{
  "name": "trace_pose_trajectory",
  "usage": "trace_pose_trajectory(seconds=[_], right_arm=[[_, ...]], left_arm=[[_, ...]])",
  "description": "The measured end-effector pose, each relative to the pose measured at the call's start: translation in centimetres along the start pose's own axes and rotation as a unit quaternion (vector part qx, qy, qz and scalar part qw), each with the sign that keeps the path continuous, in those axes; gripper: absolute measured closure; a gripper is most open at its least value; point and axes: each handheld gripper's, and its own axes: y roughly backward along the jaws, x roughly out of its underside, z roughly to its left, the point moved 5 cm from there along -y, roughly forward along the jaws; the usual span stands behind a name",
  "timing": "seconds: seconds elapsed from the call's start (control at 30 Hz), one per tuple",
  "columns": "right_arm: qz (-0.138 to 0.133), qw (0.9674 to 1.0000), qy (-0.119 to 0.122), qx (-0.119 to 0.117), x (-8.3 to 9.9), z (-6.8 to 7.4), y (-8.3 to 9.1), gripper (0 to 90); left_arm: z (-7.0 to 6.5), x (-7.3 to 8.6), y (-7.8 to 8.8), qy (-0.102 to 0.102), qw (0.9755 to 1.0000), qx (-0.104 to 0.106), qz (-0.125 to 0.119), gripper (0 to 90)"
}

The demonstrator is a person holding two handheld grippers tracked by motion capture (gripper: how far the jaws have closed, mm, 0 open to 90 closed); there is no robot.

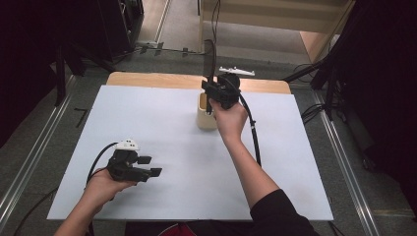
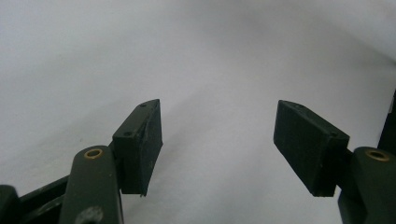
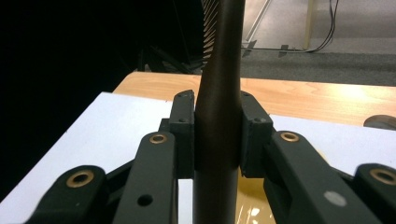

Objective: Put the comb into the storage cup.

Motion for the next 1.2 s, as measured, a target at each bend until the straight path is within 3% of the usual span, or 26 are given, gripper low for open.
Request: trace_pose_trajectory(seconds=[0.33, 0.6, 1.2], right_arm=[[-0.005, 0.9998, -0.003, 0.02, -1.3, -1.3, -1.5, 69.8], [-0.004, 0.9992, -0.007, 0.038, -1.3, -2.8, -2.7, 69.8], [-0.012, 0.9982, 0.004, 0.058, -0.2, -3.4, -3.9, 69.8]], left_arm=[[0.0, 0.0, 0.0, -0.003, 1.0, 0.004, 0.001, 34.2], [0.0, 0.0, -0.1, -0.001, 1.0, 0.006, 0.0, 34.3], [-0.1, 0.1, -0.1, -0.005, 1.0, 0.008, 0.003, 34.2]])
